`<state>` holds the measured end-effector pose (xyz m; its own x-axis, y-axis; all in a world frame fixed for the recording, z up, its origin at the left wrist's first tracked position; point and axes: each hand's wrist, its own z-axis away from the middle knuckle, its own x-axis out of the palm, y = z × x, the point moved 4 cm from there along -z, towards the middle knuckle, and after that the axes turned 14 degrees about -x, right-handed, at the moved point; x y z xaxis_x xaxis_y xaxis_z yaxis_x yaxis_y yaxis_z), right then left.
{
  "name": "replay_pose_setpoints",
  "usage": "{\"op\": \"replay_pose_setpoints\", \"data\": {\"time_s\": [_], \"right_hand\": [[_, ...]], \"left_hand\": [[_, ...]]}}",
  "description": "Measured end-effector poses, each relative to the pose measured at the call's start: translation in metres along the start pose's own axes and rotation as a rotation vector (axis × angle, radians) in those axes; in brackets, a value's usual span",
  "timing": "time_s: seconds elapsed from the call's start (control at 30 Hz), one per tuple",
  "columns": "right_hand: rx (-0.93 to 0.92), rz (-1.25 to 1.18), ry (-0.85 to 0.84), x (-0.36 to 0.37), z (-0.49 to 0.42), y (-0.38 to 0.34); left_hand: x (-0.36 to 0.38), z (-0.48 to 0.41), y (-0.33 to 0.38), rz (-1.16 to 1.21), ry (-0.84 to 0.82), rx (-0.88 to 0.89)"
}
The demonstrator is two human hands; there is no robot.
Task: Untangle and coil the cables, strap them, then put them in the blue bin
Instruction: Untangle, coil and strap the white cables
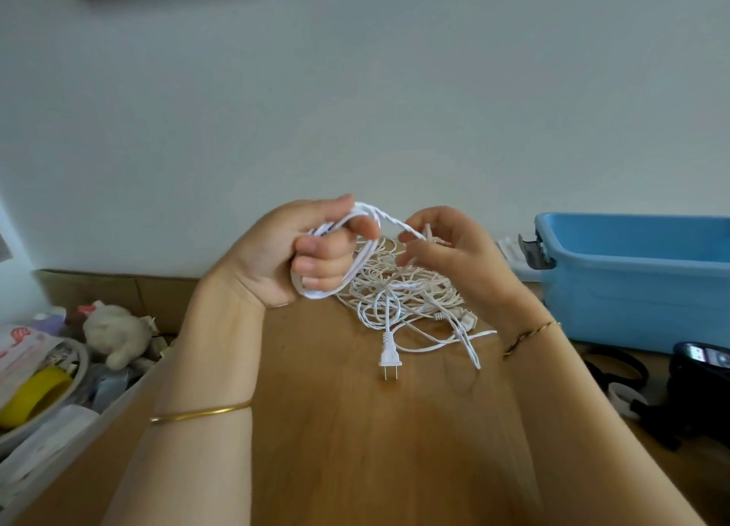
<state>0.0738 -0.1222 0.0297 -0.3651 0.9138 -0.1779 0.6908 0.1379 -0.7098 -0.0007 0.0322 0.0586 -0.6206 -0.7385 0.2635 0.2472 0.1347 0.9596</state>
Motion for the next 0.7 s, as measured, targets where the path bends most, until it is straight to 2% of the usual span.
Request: {"op": "replay_pose_setpoints", "data": {"time_s": [0.03,0.1,0.23,0.3,0.4,0.5,0.63,0.7], "right_hand": [[0.028,-0.139,0.02,0.006,0.0,0.002],[0.09,-0.313,0.018,0.017,0.0,0.005],[0.182,-0.246,0.024,0.016,0.003,0.014],[0.225,-0.213,0.054,0.011,0.004,0.023],[0.306,-0.17,0.003,0.012,0.005,0.03],[0.345,-0.075,-0.185,0.018,0.006,0.025],[0.279,-0.004,-0.475,0.028,0.011,0.009],[0.267,0.031,-0.574,0.035,0.013,0.0]], "left_hand": [[0.001,-0.001,0.001,0.137,-0.153,-0.001],[-0.004,-0.003,0.006,0.348,-0.292,0.035],[-0.022,0.003,0.009,0.625,-0.304,0.199],[-0.032,0.009,0.01,0.745,-0.245,0.32],[-0.04,0.013,0.011,0.871,-0.023,0.532],[-0.042,0.015,0.012,0.845,0.278,0.718],[-0.048,0.016,0.013,0.706,0.561,0.772],[-0.051,0.013,0.01,0.539,0.785,0.765]]}}
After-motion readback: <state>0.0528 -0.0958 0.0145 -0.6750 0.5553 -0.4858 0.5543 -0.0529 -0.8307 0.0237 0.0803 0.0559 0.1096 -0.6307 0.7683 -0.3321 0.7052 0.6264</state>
